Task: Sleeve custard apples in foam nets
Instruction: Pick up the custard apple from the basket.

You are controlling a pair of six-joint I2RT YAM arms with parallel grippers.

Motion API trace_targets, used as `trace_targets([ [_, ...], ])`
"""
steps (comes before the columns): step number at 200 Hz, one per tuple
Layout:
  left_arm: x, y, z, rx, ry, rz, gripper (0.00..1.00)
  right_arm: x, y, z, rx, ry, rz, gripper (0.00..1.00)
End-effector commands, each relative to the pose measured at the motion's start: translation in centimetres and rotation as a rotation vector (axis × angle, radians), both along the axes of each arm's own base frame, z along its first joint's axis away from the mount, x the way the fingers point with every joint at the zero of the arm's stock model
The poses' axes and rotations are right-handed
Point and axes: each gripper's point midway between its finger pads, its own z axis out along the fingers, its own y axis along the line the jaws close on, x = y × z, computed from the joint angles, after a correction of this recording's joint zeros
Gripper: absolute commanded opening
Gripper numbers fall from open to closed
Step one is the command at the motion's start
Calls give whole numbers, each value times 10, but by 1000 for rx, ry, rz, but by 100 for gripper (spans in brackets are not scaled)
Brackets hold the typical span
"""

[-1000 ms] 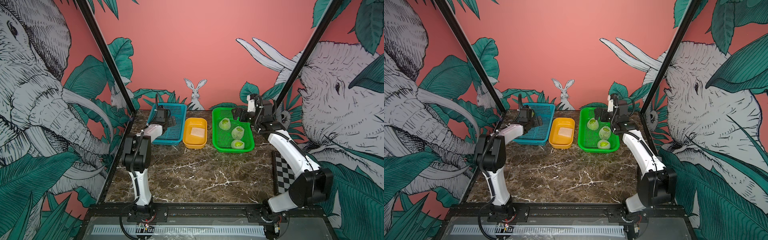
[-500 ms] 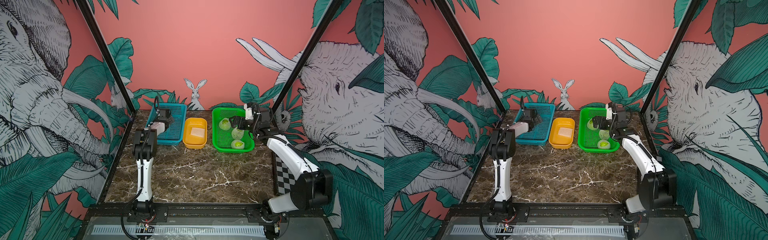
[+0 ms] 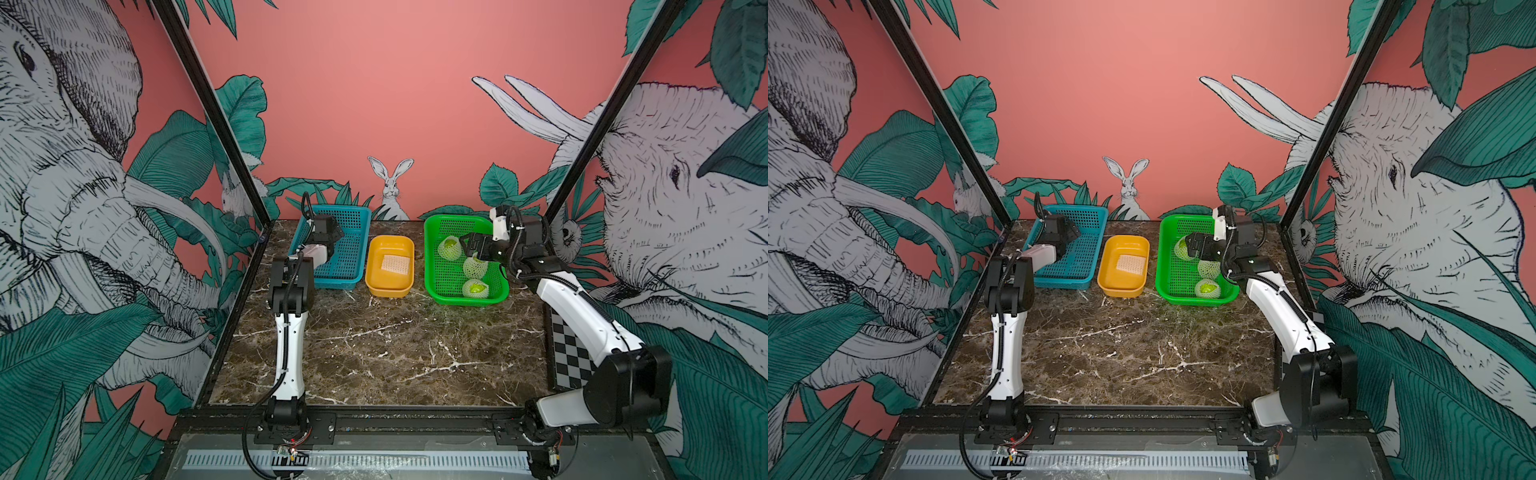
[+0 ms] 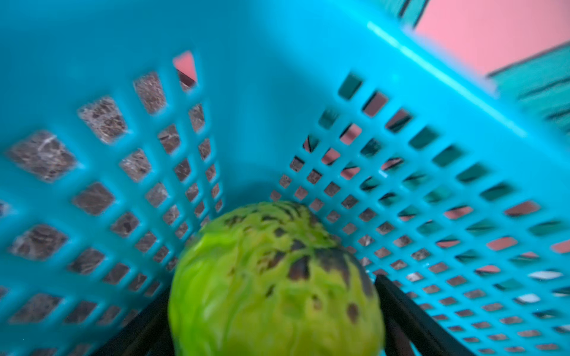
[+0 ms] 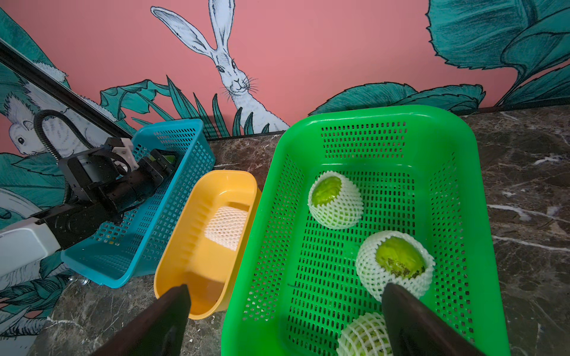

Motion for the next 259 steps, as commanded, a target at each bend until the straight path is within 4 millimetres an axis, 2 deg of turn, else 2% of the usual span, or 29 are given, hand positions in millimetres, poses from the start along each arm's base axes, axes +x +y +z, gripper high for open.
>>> trace_targets([
  [1,6,-1,14,-36,-63,4,84,-7,-1,1,-9,-4,6,99],
  [32,3,-6,24,-51,-112,-26,67,-11,-4,1,-15,-13,-1,99],
  [51,-3,-10,37,-60,-137,-53,65,-12,-3,-1,-1,-10,-3,99],
  [80,-19,-10,69,-62,-200,-66,58,-12,1,-3,28,-5,4,99],
  [116,-37,-17,104,-91,-245,-110,58,-14,3,-4,53,-6,11,99],
  [181,-71,-36,128,-190,-247,-205,58,-27,3,-8,82,1,12,99],
  [204,-90,-45,138,-219,-242,-261,58,-32,2,-8,92,3,12,99],
  [219,-106,-59,142,-256,-221,-327,58,-35,1,-8,97,2,9,99],
  [259,-168,-104,151,-309,-171,-521,58,-41,2,-10,141,1,-5,99],
])
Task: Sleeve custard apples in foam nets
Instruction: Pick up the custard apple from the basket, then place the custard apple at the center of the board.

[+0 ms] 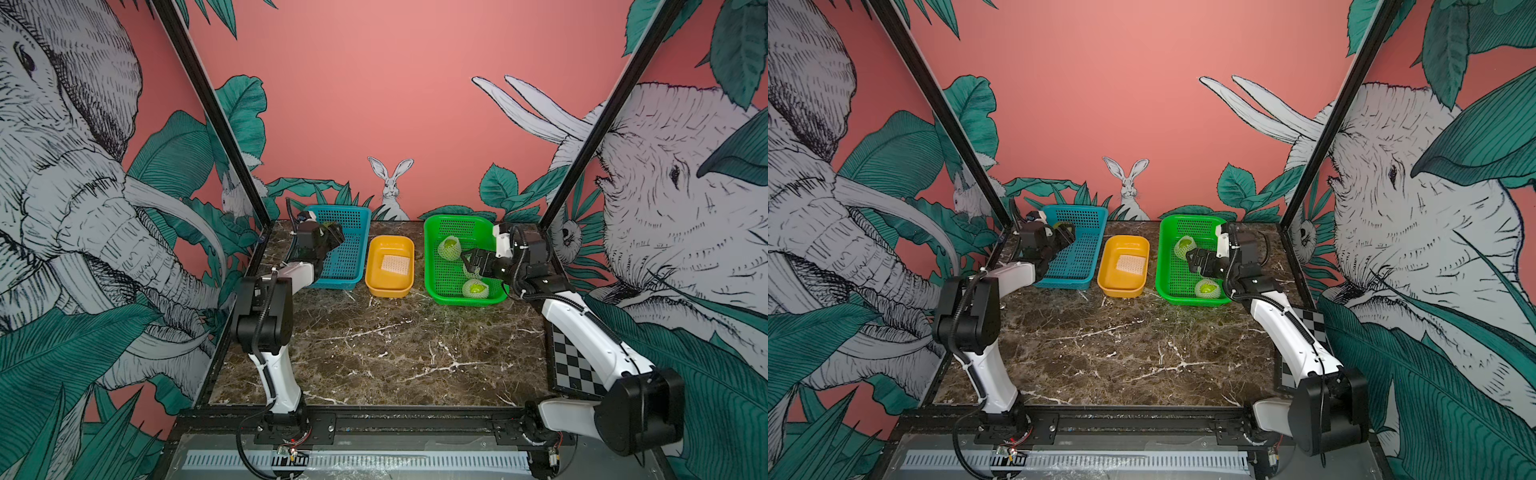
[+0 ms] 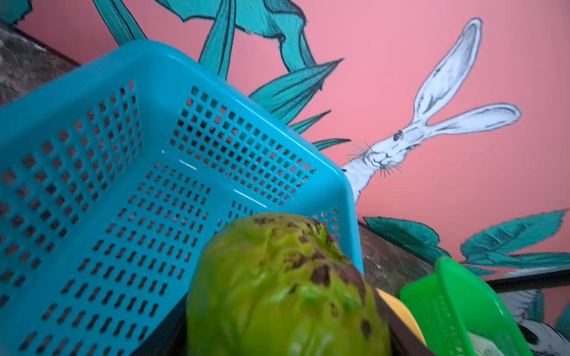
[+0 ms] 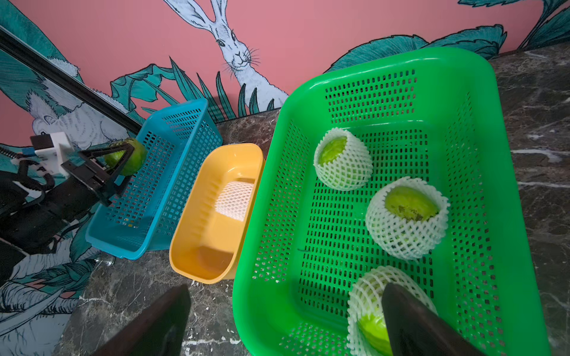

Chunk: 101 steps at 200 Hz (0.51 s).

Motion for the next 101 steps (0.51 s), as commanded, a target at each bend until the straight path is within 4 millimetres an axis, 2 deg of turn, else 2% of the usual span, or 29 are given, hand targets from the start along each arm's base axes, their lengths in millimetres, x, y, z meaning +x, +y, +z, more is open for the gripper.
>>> trace_targets([
  [1,-38,-38,34,-48,-35,-165,58,0,4,15,59,-51,-5,99],
  [41,-107,-94,44,-22,6,-370,59,0,13,0,150,-5,-4,99],
  [67,-151,-126,36,-59,39,-469,59,-3,21,-11,169,18,7,99],
  [101,-202,-157,21,-70,89,-571,59,-10,24,-20,164,41,7,99],
])
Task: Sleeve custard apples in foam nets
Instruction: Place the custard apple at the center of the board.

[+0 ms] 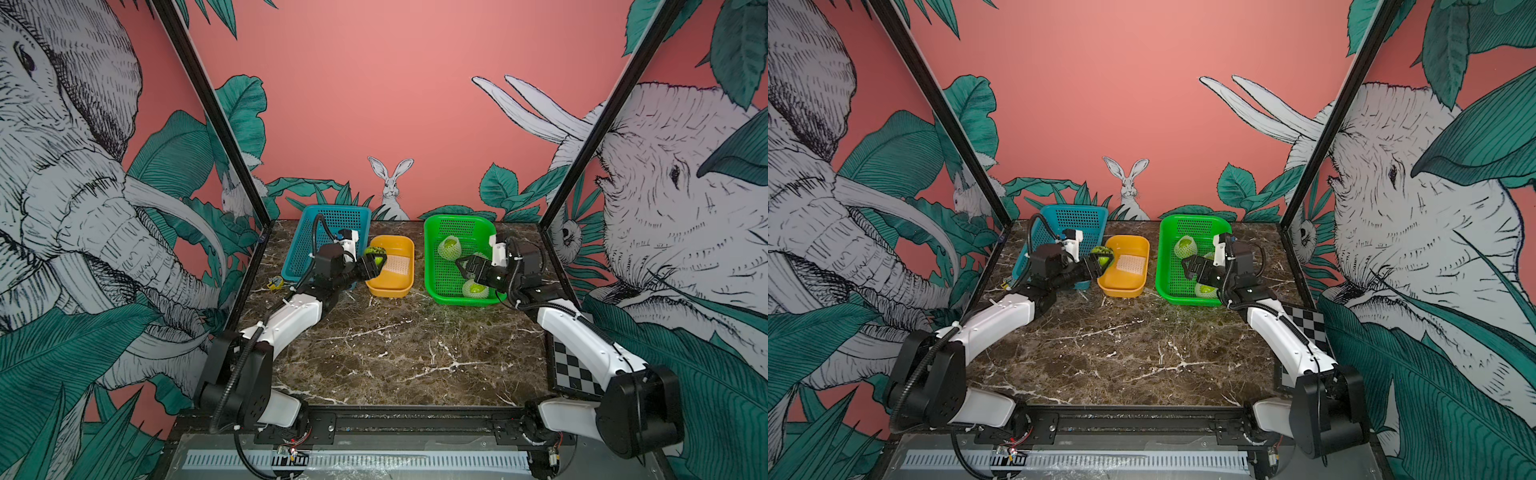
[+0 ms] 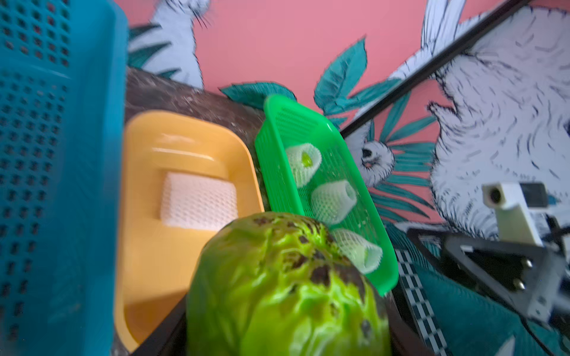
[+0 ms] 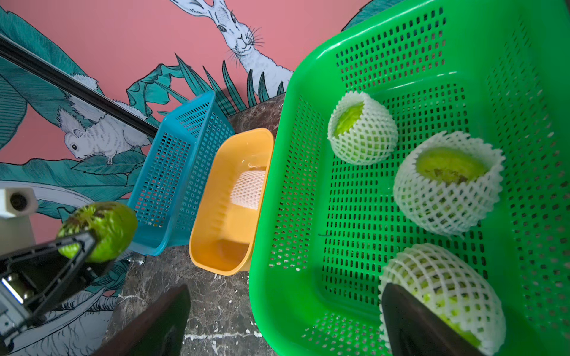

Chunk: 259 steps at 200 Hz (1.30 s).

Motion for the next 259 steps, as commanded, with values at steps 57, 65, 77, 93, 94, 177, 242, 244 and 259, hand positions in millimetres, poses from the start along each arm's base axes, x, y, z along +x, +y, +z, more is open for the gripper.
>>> trace_targets([
  [57,-120,-65,-60,211,89,-286,59,-15,-3,-3,-30,-7,-7,99],
  [65,-128,-67,-69,236,95,-299,59,-15,-3,-2,-35,-8,-3,99],
  [77,-138,-71,-82,267,105,-321,60,-16,-3,-1,-42,-8,1,99],
  [93,-148,-78,-98,300,121,-353,61,-17,-4,2,-48,-12,4,99],
  [94,-148,-78,-99,302,122,-354,61,-17,-4,2,-48,-12,3,99],
  [177,-156,-87,-153,422,227,-382,78,-19,-17,8,-130,-54,-30,99],
  [242,-144,-68,-111,455,181,-263,99,-15,-23,8,-165,-22,-63,99],
  [244,-143,-67,-108,460,177,-258,99,-15,-23,9,-165,-24,-64,99],
  [259,-132,-63,-85,499,129,-224,99,-14,-24,11,-171,-29,-66,99],
])
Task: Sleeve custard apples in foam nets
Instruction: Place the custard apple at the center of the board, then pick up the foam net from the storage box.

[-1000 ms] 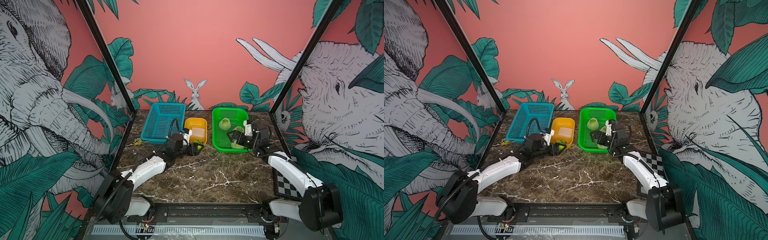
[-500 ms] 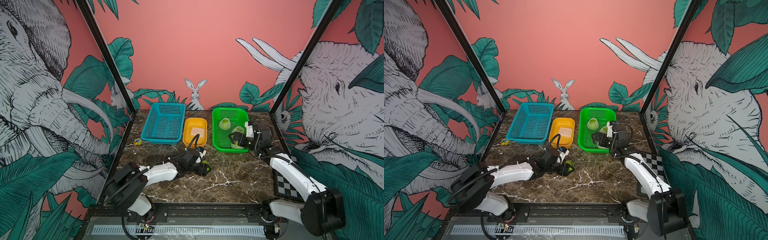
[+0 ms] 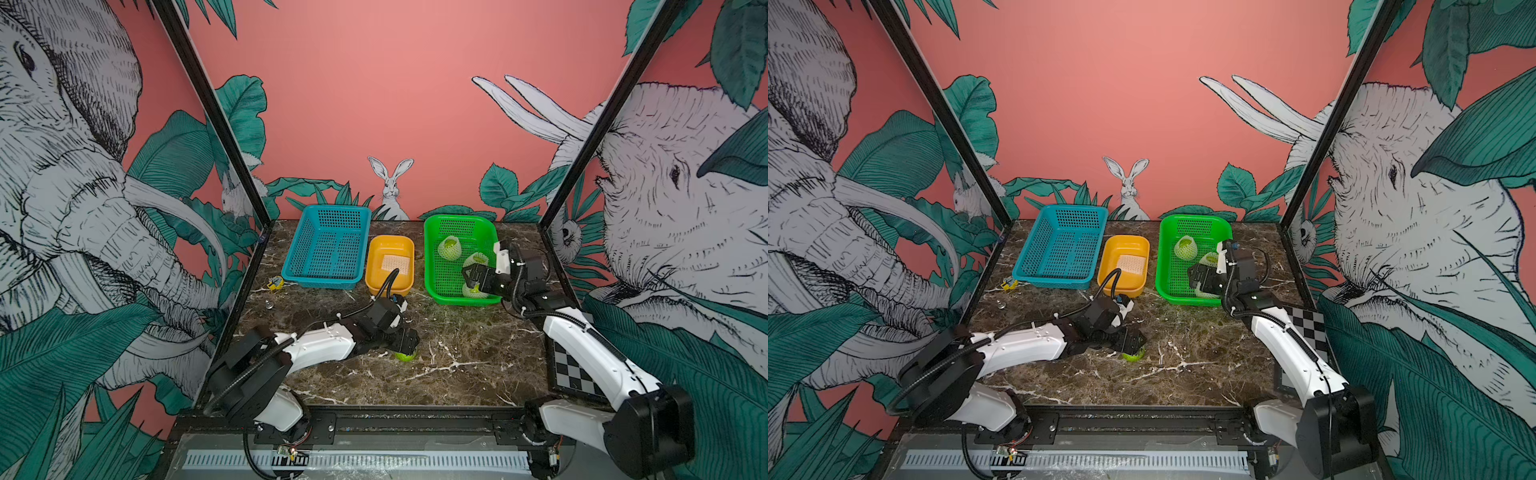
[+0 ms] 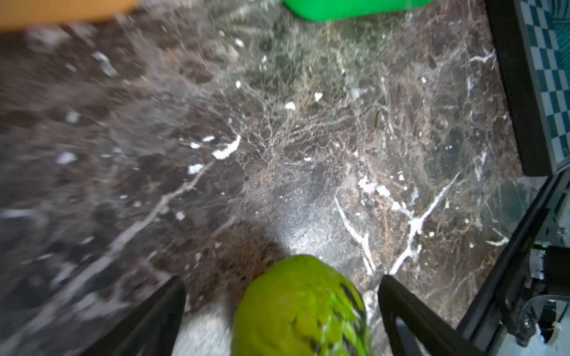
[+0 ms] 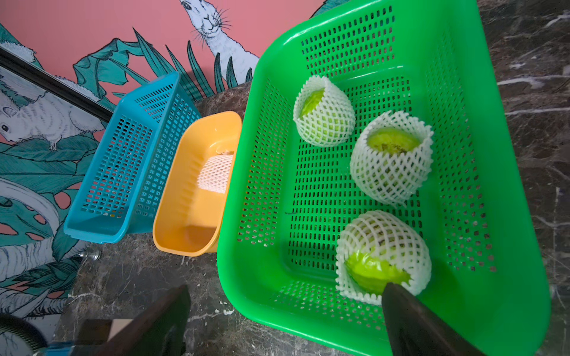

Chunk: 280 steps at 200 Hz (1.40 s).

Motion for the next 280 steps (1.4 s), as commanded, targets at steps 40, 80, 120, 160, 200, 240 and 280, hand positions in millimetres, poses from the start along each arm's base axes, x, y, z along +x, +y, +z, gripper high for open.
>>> trace_targets([
  [40,65,11,95,64,-243,98,97,7,-1,22,-41,-63,8,99],
  [80,131,30,112,99,-311,158,88,8,6,30,-19,-81,37,99],
  [120,184,31,100,168,-319,147,79,9,7,27,-35,-66,59,99],
  [160,231,31,68,158,-238,181,76,12,7,21,-48,-60,58,99],
  [200,262,22,42,203,-215,173,73,18,7,14,-63,-42,52,99],
  [240,286,26,13,245,-169,210,75,24,7,10,-82,-24,50,99],
  [280,296,36,3,283,-166,264,78,24,5,4,-98,-5,47,99],
])
